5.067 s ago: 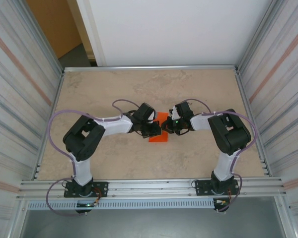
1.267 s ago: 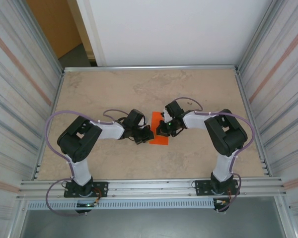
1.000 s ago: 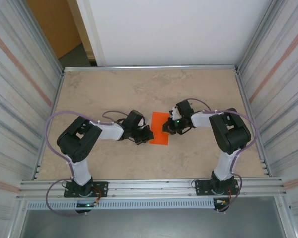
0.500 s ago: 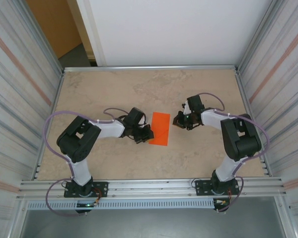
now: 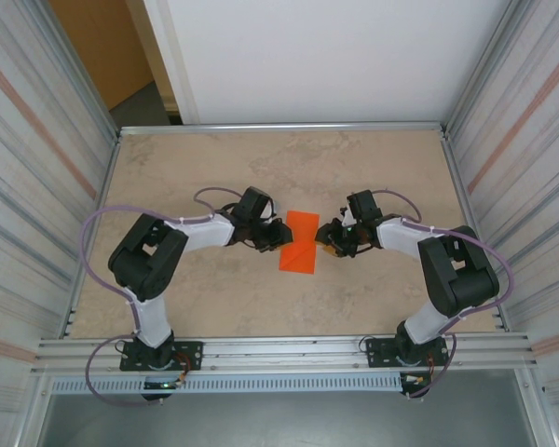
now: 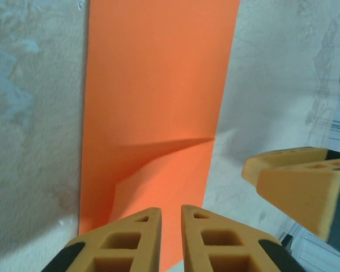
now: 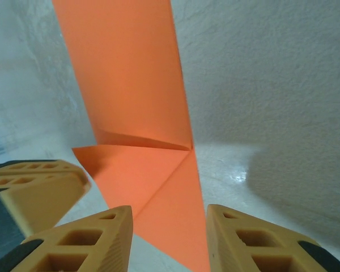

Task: Fold a paper plane with a square sheet of paper (pick it up from the middle)
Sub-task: Turn over the paper at the center of the table.

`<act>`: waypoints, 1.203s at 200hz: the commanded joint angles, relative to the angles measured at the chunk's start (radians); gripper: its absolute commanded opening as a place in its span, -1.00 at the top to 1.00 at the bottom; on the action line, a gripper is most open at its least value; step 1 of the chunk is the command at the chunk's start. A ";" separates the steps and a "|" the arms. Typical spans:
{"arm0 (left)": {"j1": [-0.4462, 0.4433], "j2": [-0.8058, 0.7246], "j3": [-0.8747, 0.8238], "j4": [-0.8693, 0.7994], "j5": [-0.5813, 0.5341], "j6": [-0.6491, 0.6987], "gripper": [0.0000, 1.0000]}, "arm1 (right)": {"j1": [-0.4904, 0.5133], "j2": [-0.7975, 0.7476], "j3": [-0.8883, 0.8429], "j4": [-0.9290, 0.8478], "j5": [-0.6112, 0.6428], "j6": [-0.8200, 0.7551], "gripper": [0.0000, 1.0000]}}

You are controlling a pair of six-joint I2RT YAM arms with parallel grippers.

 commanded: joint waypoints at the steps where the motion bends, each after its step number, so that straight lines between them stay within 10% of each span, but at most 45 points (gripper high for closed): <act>1: 0.016 0.034 0.025 -0.017 -0.029 0.022 0.68 | 0.014 0.005 -0.009 0.039 -0.022 0.073 0.26; 240: 0.035 0.095 -0.024 -0.064 -0.051 -0.074 0.74 | 0.080 0.159 0.046 0.137 -0.017 0.133 0.57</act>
